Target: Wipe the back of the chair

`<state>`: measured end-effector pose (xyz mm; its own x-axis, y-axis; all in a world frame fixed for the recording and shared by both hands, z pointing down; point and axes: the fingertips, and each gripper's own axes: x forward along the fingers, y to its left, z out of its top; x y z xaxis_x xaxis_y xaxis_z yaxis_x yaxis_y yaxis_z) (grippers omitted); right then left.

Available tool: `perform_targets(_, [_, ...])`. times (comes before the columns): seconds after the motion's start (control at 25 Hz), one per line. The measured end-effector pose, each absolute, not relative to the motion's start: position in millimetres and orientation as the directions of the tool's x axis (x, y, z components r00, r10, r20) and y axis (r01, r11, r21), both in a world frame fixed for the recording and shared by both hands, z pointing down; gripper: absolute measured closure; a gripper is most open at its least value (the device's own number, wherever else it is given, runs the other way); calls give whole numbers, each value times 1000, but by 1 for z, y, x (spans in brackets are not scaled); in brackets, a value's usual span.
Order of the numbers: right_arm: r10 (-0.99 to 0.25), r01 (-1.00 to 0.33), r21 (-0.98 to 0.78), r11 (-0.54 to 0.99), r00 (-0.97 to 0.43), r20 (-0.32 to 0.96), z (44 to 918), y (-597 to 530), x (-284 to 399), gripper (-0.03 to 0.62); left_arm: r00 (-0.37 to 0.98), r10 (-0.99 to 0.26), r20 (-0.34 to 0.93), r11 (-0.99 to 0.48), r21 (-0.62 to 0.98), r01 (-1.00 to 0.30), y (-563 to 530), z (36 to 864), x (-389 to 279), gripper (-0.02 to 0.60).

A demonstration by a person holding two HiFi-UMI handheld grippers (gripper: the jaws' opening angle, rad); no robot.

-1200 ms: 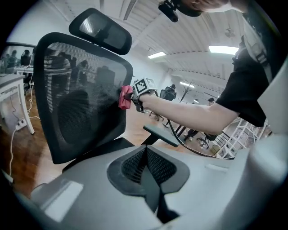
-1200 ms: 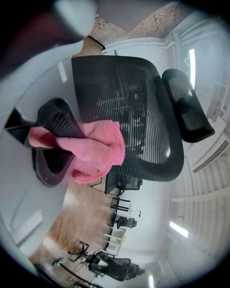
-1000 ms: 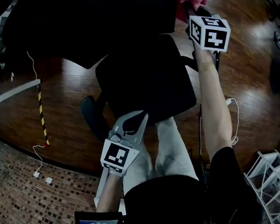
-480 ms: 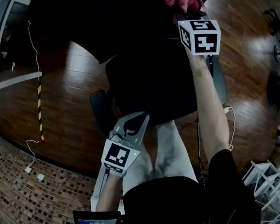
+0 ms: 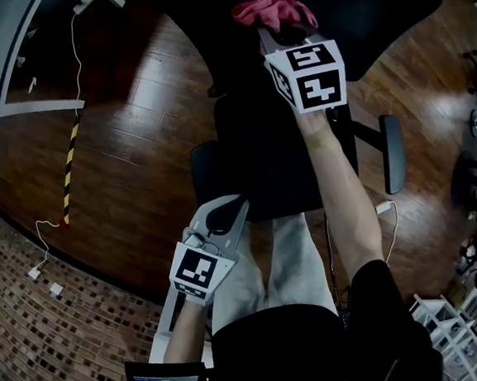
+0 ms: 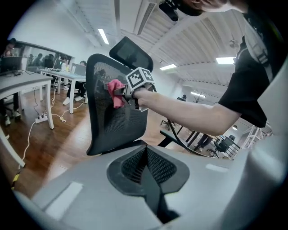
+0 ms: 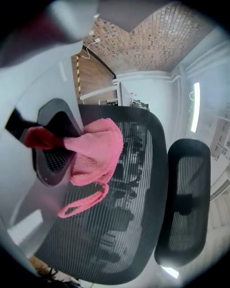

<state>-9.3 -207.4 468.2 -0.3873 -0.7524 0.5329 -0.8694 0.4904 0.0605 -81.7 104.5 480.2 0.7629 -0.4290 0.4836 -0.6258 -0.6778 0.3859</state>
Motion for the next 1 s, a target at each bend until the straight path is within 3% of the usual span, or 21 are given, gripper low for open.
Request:
perform_targets(0.48, [-682,-778,-33,627,-569,459,440,-208,-151,546,712,-497,497,-606,388,-694,113,484,-161,588])
perform_targets(0.72, [-705,-801,-63,595,-559,436,435,-214,-131,546,699,-505,506,-593,385,-707,110,488,-168,588])
perform_targets(1.0, [-753,-842,-67,535,-512,415,429,-221,-62,546,736,-444,511,-644,390,-658,106,490,-125,588])
